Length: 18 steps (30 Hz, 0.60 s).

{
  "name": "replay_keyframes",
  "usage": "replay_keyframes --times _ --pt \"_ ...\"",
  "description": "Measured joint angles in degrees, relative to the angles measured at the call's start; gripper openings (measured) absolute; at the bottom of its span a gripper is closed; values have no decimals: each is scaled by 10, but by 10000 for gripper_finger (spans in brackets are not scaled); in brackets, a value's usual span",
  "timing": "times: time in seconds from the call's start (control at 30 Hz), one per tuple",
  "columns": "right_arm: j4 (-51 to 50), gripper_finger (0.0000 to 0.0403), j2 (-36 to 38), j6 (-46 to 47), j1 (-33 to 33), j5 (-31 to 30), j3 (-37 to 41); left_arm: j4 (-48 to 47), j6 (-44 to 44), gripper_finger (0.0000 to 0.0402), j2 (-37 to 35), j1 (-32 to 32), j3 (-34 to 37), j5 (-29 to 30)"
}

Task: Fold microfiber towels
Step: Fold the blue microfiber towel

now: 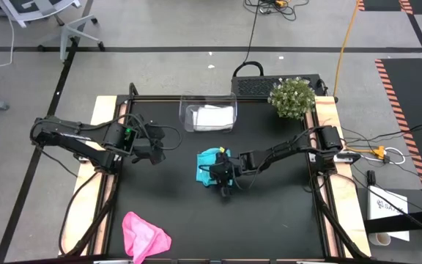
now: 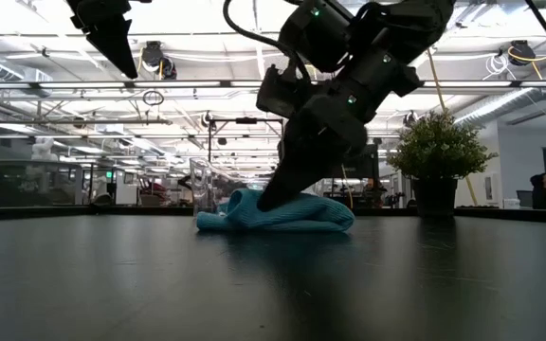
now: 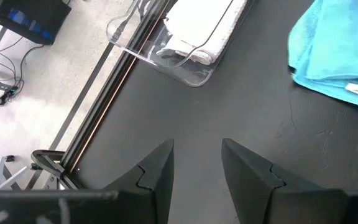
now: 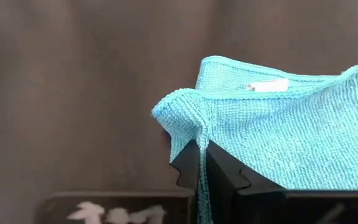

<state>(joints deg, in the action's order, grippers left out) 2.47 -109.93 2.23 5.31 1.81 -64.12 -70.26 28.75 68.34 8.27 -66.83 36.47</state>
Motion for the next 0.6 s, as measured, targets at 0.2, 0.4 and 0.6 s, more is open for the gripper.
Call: replay_keyframes --times 0.2,0.4,0.6 --pt "8 3 10 1 -22 -21 0 0 1 136 0 0 0 -2" --pt "12 1 50 -1 -35 -36 0 -1 -1 136 0 0 0 -2" --pt "12 1 65 -20 -39 -64 0 8 3 136 0 0 0 -12"
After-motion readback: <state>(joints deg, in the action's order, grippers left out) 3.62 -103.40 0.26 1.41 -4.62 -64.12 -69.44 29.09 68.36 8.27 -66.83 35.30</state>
